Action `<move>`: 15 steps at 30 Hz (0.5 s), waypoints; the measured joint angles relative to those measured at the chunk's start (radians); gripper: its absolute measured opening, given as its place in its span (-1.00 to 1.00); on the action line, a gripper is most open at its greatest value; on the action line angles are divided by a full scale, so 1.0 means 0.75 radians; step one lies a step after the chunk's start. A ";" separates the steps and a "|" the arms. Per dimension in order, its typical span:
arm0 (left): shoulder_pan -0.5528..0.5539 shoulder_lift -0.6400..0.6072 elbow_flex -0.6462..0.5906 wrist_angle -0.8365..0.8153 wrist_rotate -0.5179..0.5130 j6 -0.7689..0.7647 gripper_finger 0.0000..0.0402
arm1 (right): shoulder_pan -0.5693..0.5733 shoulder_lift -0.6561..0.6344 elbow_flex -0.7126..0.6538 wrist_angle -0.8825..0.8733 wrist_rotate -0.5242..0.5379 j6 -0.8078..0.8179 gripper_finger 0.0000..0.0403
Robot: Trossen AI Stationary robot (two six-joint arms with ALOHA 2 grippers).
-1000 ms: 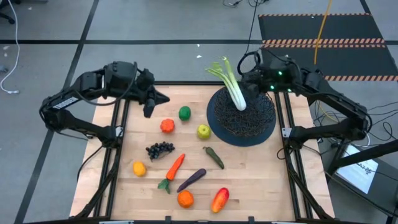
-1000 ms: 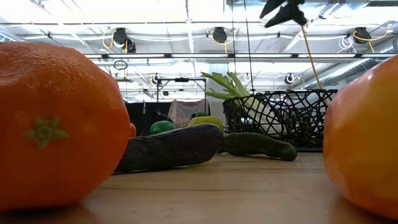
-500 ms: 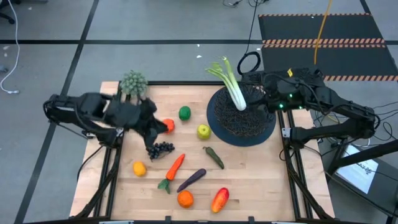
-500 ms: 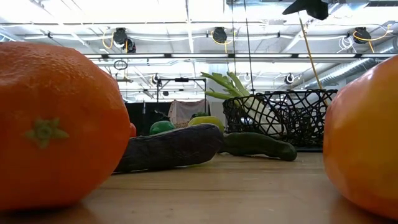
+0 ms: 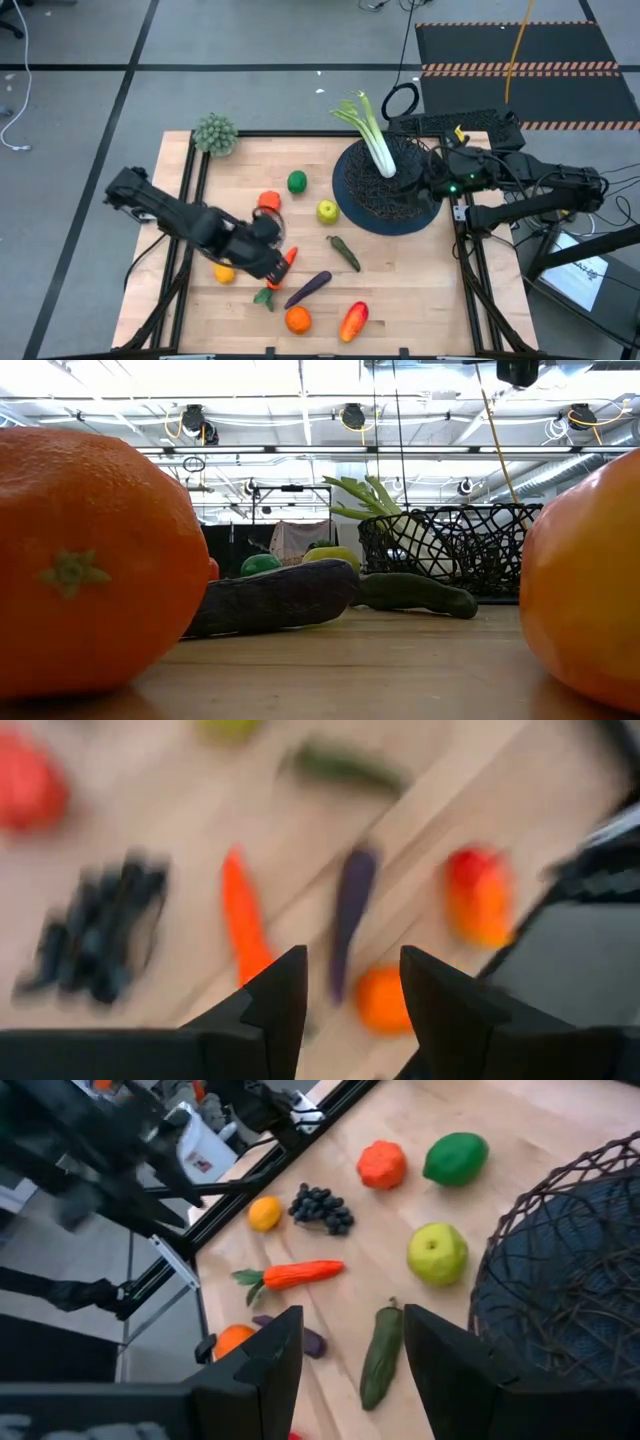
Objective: Build produce basket
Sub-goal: Put the orange carrot into the black woven basket
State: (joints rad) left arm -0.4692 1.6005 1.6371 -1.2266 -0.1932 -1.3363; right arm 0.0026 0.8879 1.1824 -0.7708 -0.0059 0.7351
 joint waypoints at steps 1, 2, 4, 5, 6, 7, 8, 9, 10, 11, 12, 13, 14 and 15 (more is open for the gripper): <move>0.006 0.035 0.000 -0.034 0.060 -0.032 -0.18 | 0.006 0.000 0.000 0.000 0.000 0.004 -0.17; 0.012 0.069 0.000 -0.063 0.123 -0.061 -0.18 | 0.010 0.001 0.000 0.000 0.001 0.006 -0.17; 0.022 0.129 -0.001 -0.088 0.256 -0.060 -0.17 | 0.019 0.000 0.000 0.000 0.002 0.006 -0.17; 0.029 0.157 -0.001 -0.083 0.320 -0.048 -0.15 | 0.023 0.000 0.000 0.000 0.002 0.006 -0.17; 0.036 0.184 -0.001 -0.078 0.382 -0.046 -0.12 | 0.027 0.000 0.000 0.000 0.003 0.007 -0.17; 0.042 0.209 -0.001 -0.077 0.433 -0.047 -0.07 | 0.030 0.001 0.000 0.000 0.003 0.007 -0.17; 0.046 0.234 -0.001 -0.074 0.469 -0.049 -0.02 | 0.034 0.001 0.000 0.000 0.003 0.007 -0.17; 0.052 0.259 -0.001 -0.066 0.496 -0.047 0.05 | 0.037 0.001 0.000 0.000 0.003 0.007 -0.17; 0.058 0.280 -0.001 -0.058 0.520 -0.039 0.11 | 0.041 0.000 0.000 0.000 0.004 0.007 -0.17; 0.064 0.298 -0.001 -0.057 0.537 -0.026 0.18 | 0.045 0.000 0.000 0.000 0.005 0.007 -0.17; 0.071 0.316 -0.001 -0.058 0.542 -0.016 0.25 | 0.049 0.000 0.000 0.000 0.005 0.007 -0.17; 0.078 0.330 -0.001 -0.058 0.543 -0.012 0.32 | 0.053 0.001 0.000 0.000 0.005 0.008 -0.17; 0.085 0.342 -0.001 -0.059 0.541 -0.012 0.38 | 0.056 0.001 0.000 0.000 0.005 0.008 -0.17; 0.093 0.355 -0.001 -0.060 0.539 -0.013 0.43 | 0.059 0.001 0.000 0.000 0.005 0.008 -0.17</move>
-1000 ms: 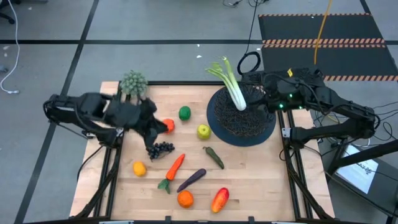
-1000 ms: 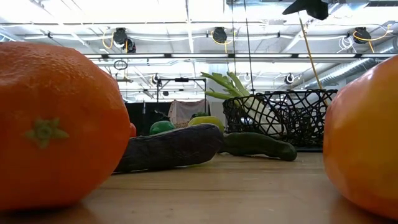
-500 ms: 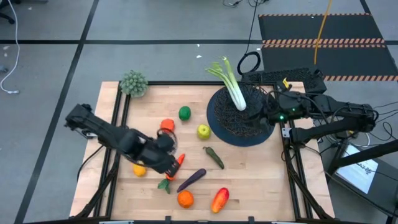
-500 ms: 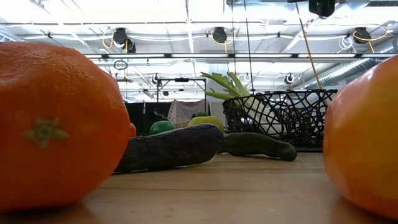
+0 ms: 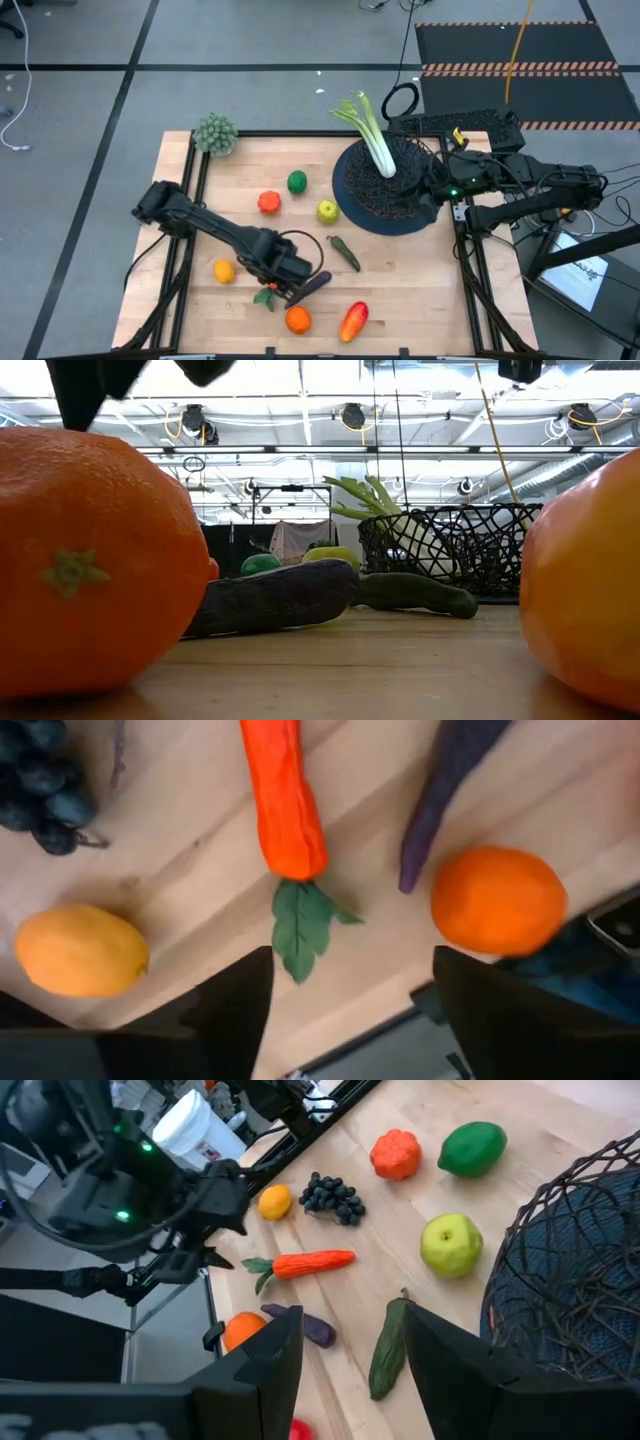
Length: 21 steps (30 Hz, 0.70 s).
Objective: Build produce basket
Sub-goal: Put the orange carrot into the black woven basket
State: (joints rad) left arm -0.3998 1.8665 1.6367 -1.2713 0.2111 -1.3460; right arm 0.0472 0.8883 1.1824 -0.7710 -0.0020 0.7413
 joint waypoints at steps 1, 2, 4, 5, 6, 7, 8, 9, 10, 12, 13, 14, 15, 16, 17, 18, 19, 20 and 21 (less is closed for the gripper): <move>0.007 0.012 0.000 -0.001 -0.004 0.001 0.47 | 0.004 0.000 0.000 0.000 0.000 0.000 -0.17; 0.013 0.025 0.000 -0.003 -0.008 0.008 0.50 | 0.007 0.000 0.000 0.000 0.000 0.000 -0.17; 0.026 0.055 0.000 -0.002 -0.015 0.036 0.53 | 0.012 0.000 0.000 -0.001 0.000 0.004 -0.17; 0.032 0.069 0.000 -0.003 -0.014 0.050 0.53 | 0.014 0.000 0.000 -0.002 0.000 0.004 -0.17; 0.036 0.084 0.000 -0.002 -0.015 0.064 0.52 | 0.014 0.000 0.000 -0.003 0.000 0.004 -0.17; 0.040 0.100 0.000 -0.001 -0.018 0.078 0.50 | 0.014 0.000 0.000 -0.005 0.000 0.006 -0.17; 0.045 0.115 0.001 -0.001 -0.020 0.091 0.49 | 0.014 0.000 0.000 -0.005 0.000 0.008 -0.17; 0.049 0.131 0.001 -0.002 -0.024 0.105 0.46 | 0.014 0.000 0.000 -0.005 0.000 0.008 -0.17; 0.052 0.147 0.001 -0.003 -0.028 0.115 0.44 | 0.014 0.000 0.000 -0.005 0.000 0.008 -0.17; 0.057 0.176 0.001 -0.003 -0.029 0.133 0.38 | 0.014 0.000 0.000 -0.005 0.000 0.008 -0.17; 0.057 0.192 0.001 -0.003 -0.032 0.146 0.36 | 0.014 0.000 0.000 -0.005 0.000 0.008 -0.17; 0.058 0.206 0.001 -0.004 -0.032 0.155 0.33 | 0.014 0.000 0.000 -0.005 0.000 0.008 -0.17; 0.059 0.220 0.001 -0.011 -0.027 0.156 0.31 | 0.015 0.000 0.000 -0.005 0.000 0.008 -0.17; 0.059 0.234 0.001 -0.017 -0.026 0.156 0.28 | 0.018 0.000 0.000 -0.005 0.000 0.008 -0.17; 0.059 0.246 0.001 -0.019 -0.024 0.156 0.25 | 0.022 0.000 0.000 -0.005 0.000 0.009 -0.17; 0.059 0.255 0.001 -0.018 -0.021 0.157 0.23 | 0.028 0.000 0.000 -0.005 0.000 0.013 -0.17; 0.061 0.262 0.001 -0.017 -0.016 0.158 0.21 | 0.034 0.000 0.000 -0.005 0.000 0.017 -0.17; 0.062 0.268 0.001 -0.017 -0.014 0.158 0.19 | 0.039 0.000 0.000 -0.005 0.000 0.021 -0.17; 0.063 0.270 0.001 -0.015 -0.014 0.157 0.18 | 0.044 0.000 0.000 -0.005 0.000 0.025 -0.17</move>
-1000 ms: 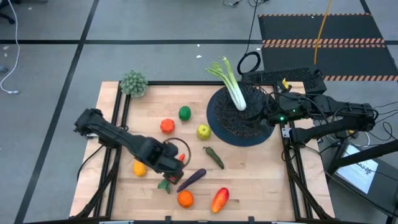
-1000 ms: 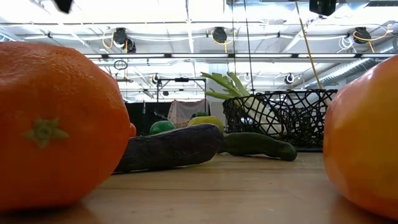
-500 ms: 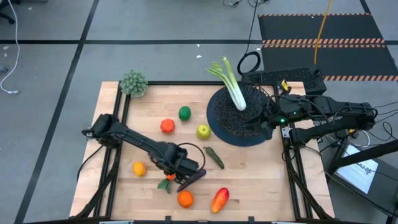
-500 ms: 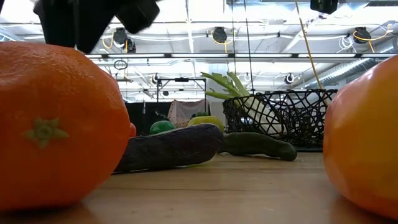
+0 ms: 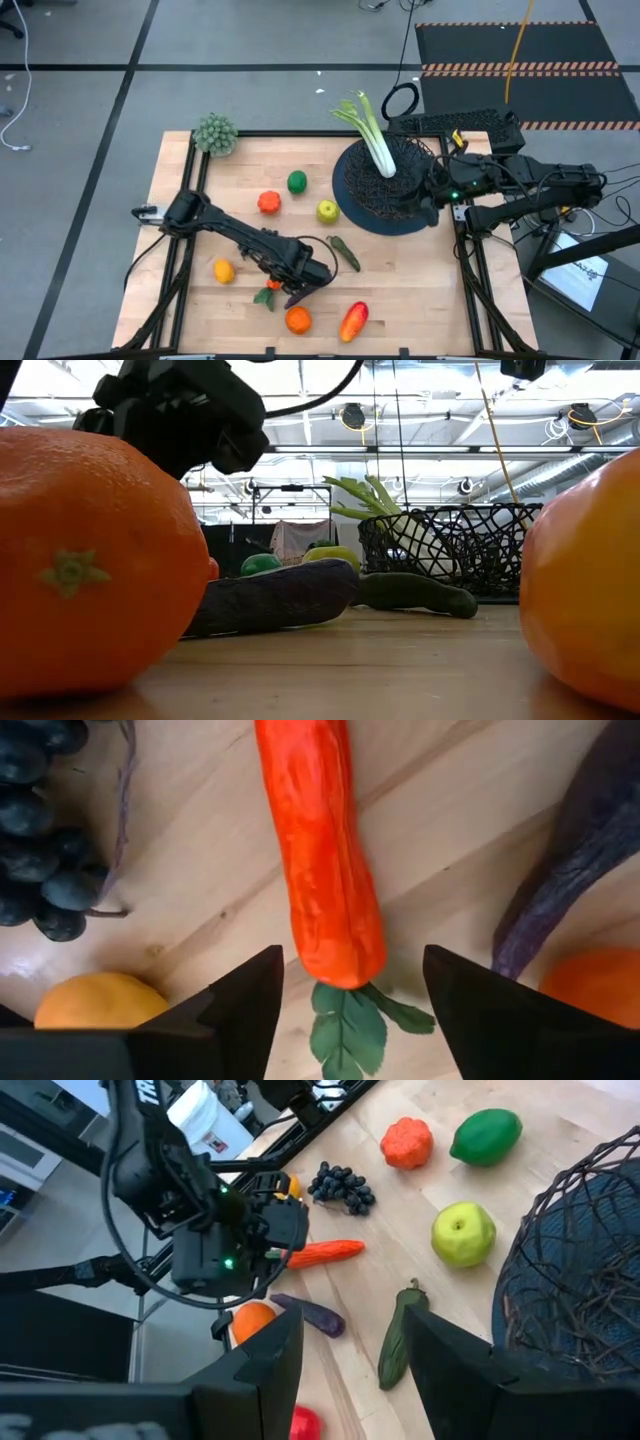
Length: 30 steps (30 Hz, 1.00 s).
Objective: Build produce basket
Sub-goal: Put the orange carrot into the black woven basket
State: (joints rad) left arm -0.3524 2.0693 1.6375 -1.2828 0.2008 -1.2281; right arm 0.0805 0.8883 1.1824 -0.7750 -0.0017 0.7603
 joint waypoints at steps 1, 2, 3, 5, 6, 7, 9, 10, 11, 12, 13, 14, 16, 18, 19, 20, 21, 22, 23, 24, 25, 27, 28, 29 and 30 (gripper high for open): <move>0.002 0.000 0.000 0.001 -0.005 -0.001 0.16 | 0.005 0.000 0.000 0.000 0.000 0.005 -0.17; 0.004 0.000 -0.002 0.000 -0.021 -0.005 0.15 | 0.009 0.000 0.000 0.000 0.000 0.008 -0.17; 0.007 -0.002 -0.011 0.003 -0.029 -0.008 0.13 | 0.014 0.000 0.000 -0.001 0.000 0.014 -0.17; 0.012 -0.002 -0.043 0.008 -0.032 -0.009 0.10 | 0.021 0.000 0.000 0.000 0.001 0.018 -0.17; 0.015 0.000 -0.065 0.021 -0.029 -0.001 0.09 | 0.025 0.000 0.000 0.000 0.001 0.021 -0.17; 0.019 0.000 -0.089 0.050 -0.022 0.008 0.07 | 0.028 0.000 0.000 0.000 0.002 0.027 -0.17; 0.027 -0.006 -0.127 0.133 -0.004 0.015 0.06 | 0.035 0.000 0.000 0.000 0.006 0.028 -0.17; 0.030 -0.010 -0.137 0.155 -0.002 0.016 0.06 | 0.036 0.001 0.000 0.000 0.007 0.028 -0.17; 0.033 -0.013 -0.142 0.158 -0.002 0.016 0.06 | 0.036 0.001 0.000 0.000 0.007 0.033 -0.17; 0.035 -0.015 -0.143 0.158 -0.003 0.016 0.05 | 0.036 0.001 0.000 0.000 0.008 0.039 -0.17; 0.037 -0.015 -0.147 0.157 -0.005 0.018 0.05 | 0.036 0.001 0.000 0.000 0.008 0.047 -0.17; 0.036 -0.015 -0.153 0.163 -0.009 0.023 0.05 | 0.036 0.001 0.000 0.000 0.008 0.054 -0.17; 0.036 -0.015 -0.179 0.193 -0.010 0.026 0.05 | 0.036 0.001 0.000 0.001 0.007 0.064 -0.17; 0.036 -0.015 -0.220 0.245 0.000 0.020 0.05 | 0.036 0.001 0.000 0.001 0.007 0.073 -0.17; 0.036 -0.015 -0.237 0.269 0.012 0.023 0.05 | 0.036 0.001 0.000 0.001 0.007 0.077 -0.17; 0.036 -0.014 -0.249 0.283 0.016 0.036 0.05 | 0.036 0.001 0.000 0.001 0.007 0.078 -0.17; 0.033 -0.014 -0.258 0.291 0.018 0.048 0.05 | 0.036 0.001 0.000 0.002 0.007 0.078 -0.17; 0.030 -0.015 -0.268 0.303 0.021 0.059 0.05 | 0.036 0.001 0.000 0.002 0.007 0.078 -0.17; 0.029 -0.015 -0.279 0.322 0.021 0.070 0.05 | 0.036 0.001 0.000 0.003 0.007 0.078 -0.17; 0.027 -0.015 -0.286 0.331 0.019 0.078 0.05 | 0.036 0.001 0.000 0.004 0.007 0.078 -0.17; 0.027 -0.015 -0.290 0.332 0.016 0.088 0.05 | 0.036 0.001 0.000 0.010 0.007 0.078 -0.17; 0.027 -0.015 -0.293 0.326 0.015 0.125 0.01 | 0.036 0.001 0.000 0.024 0.007 0.078 -0.17; 0.027 -0.015 -0.293 0.325 0.015 0.146 -0.03 | 0.036 0.001 0.000 0.032 0.010 0.078 -0.17; 0.027 -0.015 -0.293 0.324 0.013 0.166 -0.08 | 0.036 0.001 0.000 0.042 0.021 0.077 -0.17; 0.027 -0.015 -0.293 0.323 0.011 0.185 -0.13 | 0.036 0.001 0.000 0.051 0.039 0.075 -0.17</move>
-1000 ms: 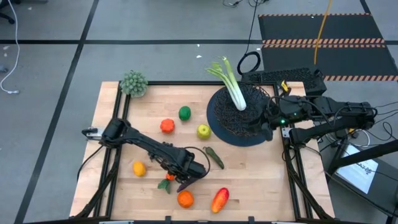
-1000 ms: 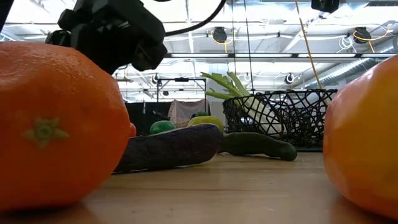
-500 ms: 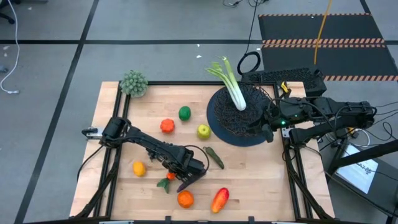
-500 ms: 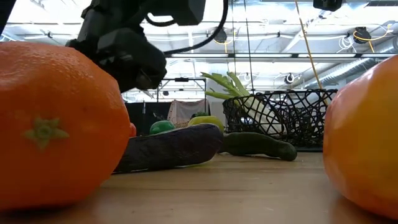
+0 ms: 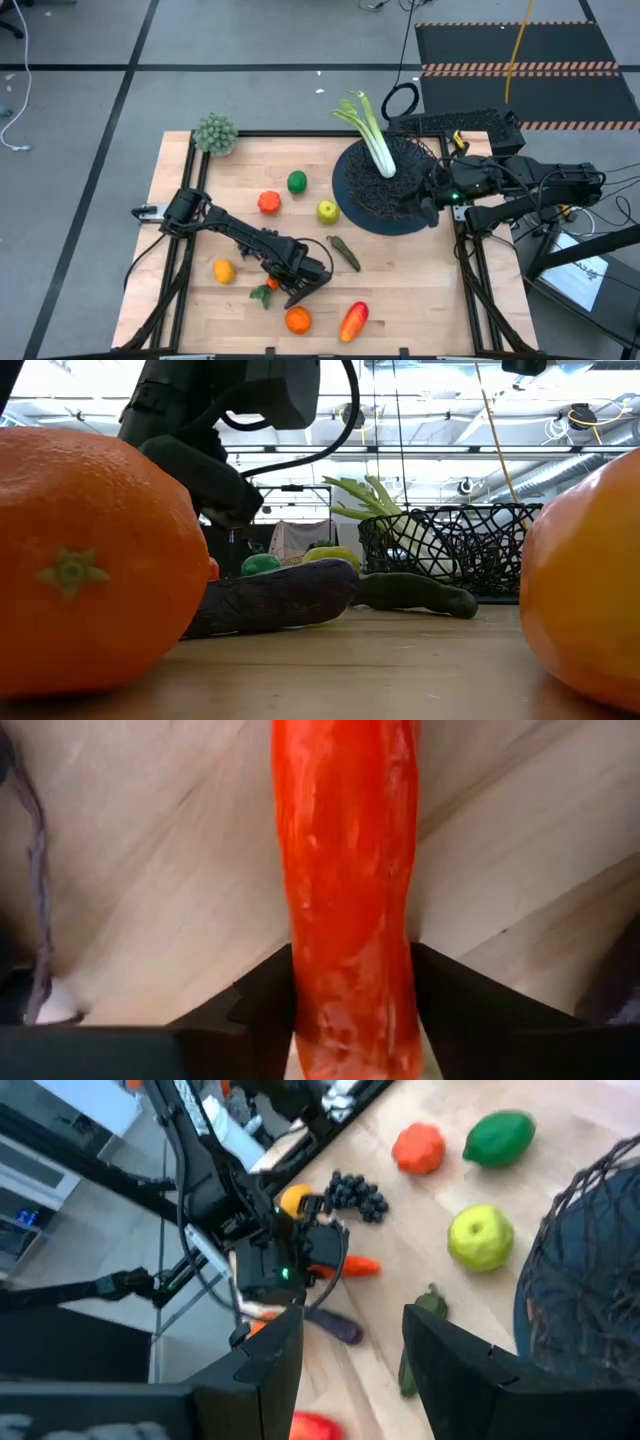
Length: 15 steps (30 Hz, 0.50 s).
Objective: Build produce basket
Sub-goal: Put the orange carrot into the black woven basket
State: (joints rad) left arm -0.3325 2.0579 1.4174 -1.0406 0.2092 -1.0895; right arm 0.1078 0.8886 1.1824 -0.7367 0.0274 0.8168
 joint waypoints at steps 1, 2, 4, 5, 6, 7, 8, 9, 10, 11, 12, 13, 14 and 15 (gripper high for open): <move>0.000 0.000 0.000 -0.001 0.003 0.013 -0.18 | 0.000 0.000 0.000 0.013 0.011 -0.006 -0.17; 0.000 0.000 0.000 -0.002 0.003 0.031 -0.23 | 0.000 0.000 0.000 0.029 0.029 -0.017 -0.17; 0.002 0.000 0.002 -0.008 0.019 0.066 -0.31 | -0.001 0.000 0.000 0.052 0.041 -0.033 -0.17; 0.004 0.000 0.010 -0.017 0.029 0.089 -0.33 | -0.001 0.000 0.000 0.057 0.042 -0.038 -0.17; 0.006 0.000 0.019 -0.031 0.041 0.114 -0.33 | -0.002 0.002 0.000 0.059 0.043 -0.039 -0.17; 0.007 0.000 0.035 -0.061 0.054 0.144 -0.33 | -0.002 0.006 0.000 0.063 0.043 -0.039 -0.17; 0.012 0.000 0.055 -0.100 0.074 0.182 -0.32 | -0.002 0.011 0.000 0.067 0.043 -0.039 -0.17; 0.017 0.000 0.081 -0.155 0.089 0.224 -0.30 | -0.002 0.018 0.000 0.071 0.042 -0.041 -0.17; 0.022 0.000 0.113 -0.217 0.094 0.264 -0.29 | -0.002 0.028 0.000 0.076 0.041 -0.043 -0.17; 0.025 -0.010 0.145 -0.275 0.090 0.307 -0.27 | -0.002 0.039 0.000 0.086 0.040 -0.048 -0.17; 0.029 -0.020 0.180 -0.329 0.080 0.353 -0.27 | -0.002 0.052 0.000 0.098 0.038 -0.055 -0.17; 0.034 -0.038 0.216 -0.376 0.068 0.391 -0.27 | -0.002 0.066 0.000 0.110 0.034 -0.058 -0.17; 0.037 -0.058 0.254 -0.425 0.049 0.425 -0.27 | -0.002 0.080 0.000 0.120 0.031 -0.059 -0.17; 0.043 -0.078 0.288 -0.471 0.025 0.457 -0.28 | -0.002 0.096 0.000 0.128 0.031 -0.059 -0.17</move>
State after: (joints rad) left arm -0.3004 1.9995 1.6335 -1.3937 0.2283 -0.7464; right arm 0.1066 0.9608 1.1824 -0.6404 0.0505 0.7726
